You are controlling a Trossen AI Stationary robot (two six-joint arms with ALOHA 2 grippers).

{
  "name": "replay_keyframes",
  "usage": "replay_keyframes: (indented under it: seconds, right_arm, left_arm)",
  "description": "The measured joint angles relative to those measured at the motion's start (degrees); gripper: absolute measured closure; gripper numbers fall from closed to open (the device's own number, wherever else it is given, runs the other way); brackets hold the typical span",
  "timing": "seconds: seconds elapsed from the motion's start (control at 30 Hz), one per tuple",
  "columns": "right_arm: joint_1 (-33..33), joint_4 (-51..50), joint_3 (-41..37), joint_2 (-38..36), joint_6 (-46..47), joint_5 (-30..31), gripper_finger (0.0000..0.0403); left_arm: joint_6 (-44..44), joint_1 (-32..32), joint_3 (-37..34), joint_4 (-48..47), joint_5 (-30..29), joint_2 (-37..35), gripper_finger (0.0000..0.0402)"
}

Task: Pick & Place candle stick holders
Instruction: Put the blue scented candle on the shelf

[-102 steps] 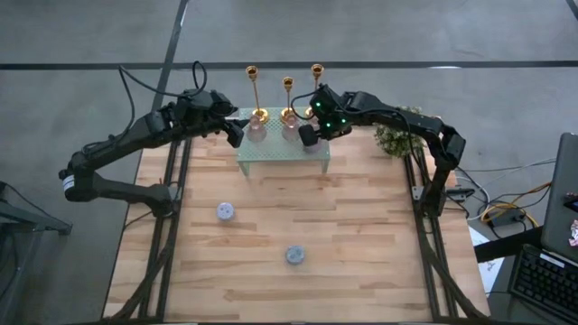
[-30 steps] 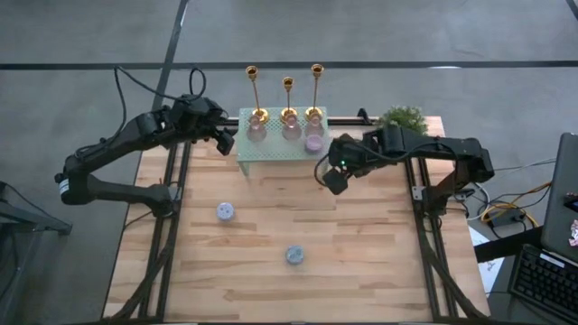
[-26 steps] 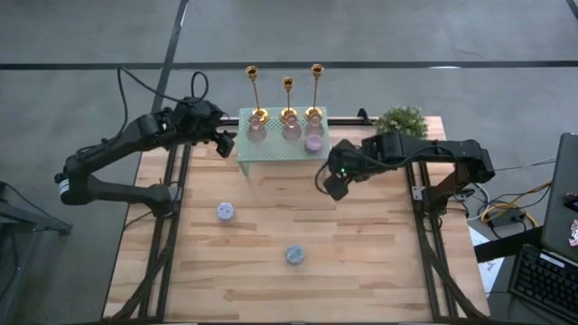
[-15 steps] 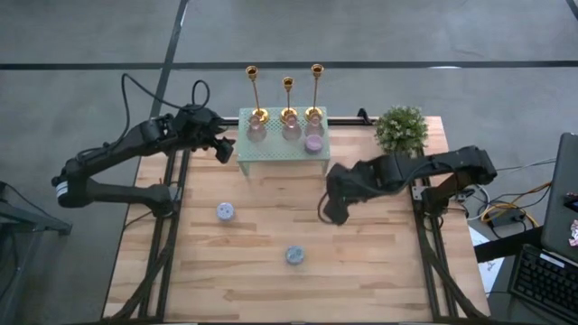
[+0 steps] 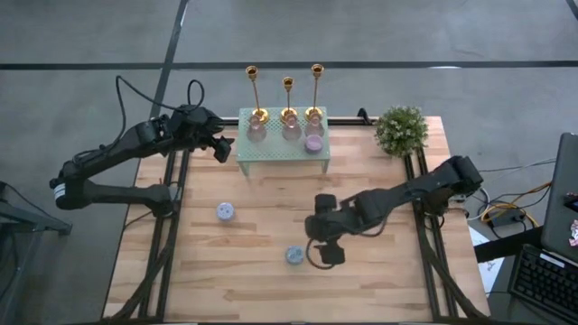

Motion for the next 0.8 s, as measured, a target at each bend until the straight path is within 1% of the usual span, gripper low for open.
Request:
replay_keyframes:
  seconds: [0.33,0.5,0.63,0.67,0.73,0.8]
  right_arm:
    - [-0.04,6.60,-0.06,10.07,-3.92,-0.01,0.0046]
    - [-0.06,9.33,-0.06,13.38,-6.62,-4.30,0.0046]
    - [-0.06,9.90,0.01,15.10,-5.69,-10.79,0.0046]
    - [-0.03,9.92,0.34,15.25,-5.25,-11.59,0.0046]
    - [0.15,10.09,1.37,15.95,-4.86,-11.40,0.0046]
    - [0.20,10.26,2.79,16.90,-4.82,-9.28,0.0046]
  left_arm:
    - [-0.11,0.00,-0.01,0.66,0.00,-0.38,0.0129]
    - [-0.07,0.00,-0.01,0.68,-0.17,-0.56,0.0129]
    - [-0.07,0.00,-0.01,1.16,-0.11,-0.56,0.0129]
    - [0.22,0.00,-0.01,1.25,-0.09,-0.59,0.0129]
    - [1.21,0.00,-0.01,1.22,-0.08,-0.65,0.0129]
    - [1.73,0.00,-0.01,1.27,-0.02,-0.66,0.0129]
